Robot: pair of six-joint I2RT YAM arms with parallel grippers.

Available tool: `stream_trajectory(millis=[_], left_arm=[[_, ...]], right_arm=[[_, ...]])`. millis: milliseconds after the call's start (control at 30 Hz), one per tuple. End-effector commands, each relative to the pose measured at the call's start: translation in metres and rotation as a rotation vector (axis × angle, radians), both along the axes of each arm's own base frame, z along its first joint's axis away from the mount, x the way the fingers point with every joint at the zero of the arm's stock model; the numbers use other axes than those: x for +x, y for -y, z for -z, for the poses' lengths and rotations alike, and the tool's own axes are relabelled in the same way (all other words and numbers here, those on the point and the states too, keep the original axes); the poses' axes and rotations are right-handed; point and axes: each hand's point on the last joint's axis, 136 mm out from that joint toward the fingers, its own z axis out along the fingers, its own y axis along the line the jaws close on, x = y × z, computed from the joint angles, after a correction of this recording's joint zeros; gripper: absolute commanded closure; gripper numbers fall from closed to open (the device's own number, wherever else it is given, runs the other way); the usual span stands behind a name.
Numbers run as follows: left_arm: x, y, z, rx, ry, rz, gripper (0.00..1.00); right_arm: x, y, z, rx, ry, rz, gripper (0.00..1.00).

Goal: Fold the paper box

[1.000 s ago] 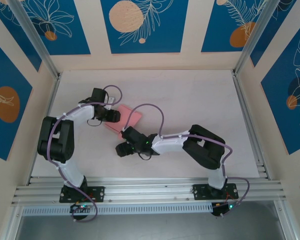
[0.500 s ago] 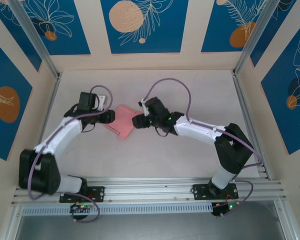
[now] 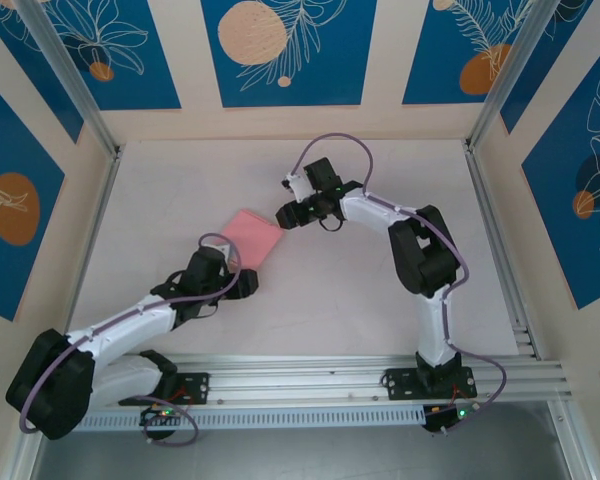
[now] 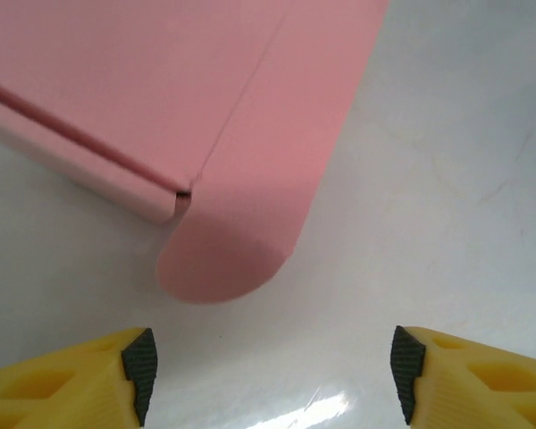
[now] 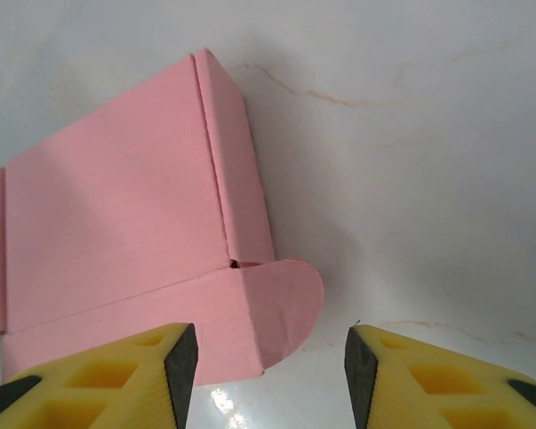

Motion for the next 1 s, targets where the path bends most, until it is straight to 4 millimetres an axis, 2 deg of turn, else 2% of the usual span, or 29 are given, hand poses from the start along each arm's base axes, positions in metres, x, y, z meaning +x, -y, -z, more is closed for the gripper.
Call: stream_trajectory(millis=[0, 100, 200, 367, 633, 867, 967], left_arm=[[0.017, 0.002, -0.012, -0.043, 0.073, -0.08, 0.29], [0.022, 0.004, -0.013, -0.024, 0.072, -0.073, 0.35], [0.021, 0.01, -0.004, -0.021, 0.033, -0.057, 0.38], [0.019, 0.01, 0.008, -0.009, -0.005, -0.064, 0.38], [0.023, 0.02, 0.006, -0.017, -0.004, -0.042, 0.38], [0.029, 0.02, 0.001, 0.013, 0.012, -0.037, 0.38], [0.028, 0.019, 0.006, 0.022, -0.005, -0.039, 0.38]], right_arm=[[-0.008, -0.016, -0.012, 0.063, -0.014, -0.088, 0.51], [-0.006, -0.019, -0.009, 0.071, -0.031, -0.097, 0.51], [-0.007, -0.022, -0.005, 0.077, -0.047, -0.112, 0.52], [-0.008, -0.023, 0.003, 0.077, -0.065, -0.118, 0.53], [-0.009, -0.027, 0.015, 0.072, -0.089, -0.129, 0.54], [-0.011, -0.028, 0.018, 0.071, -0.098, -0.134, 0.54], [-0.013, -0.029, 0.021, 0.07, -0.11, -0.141, 0.54]])
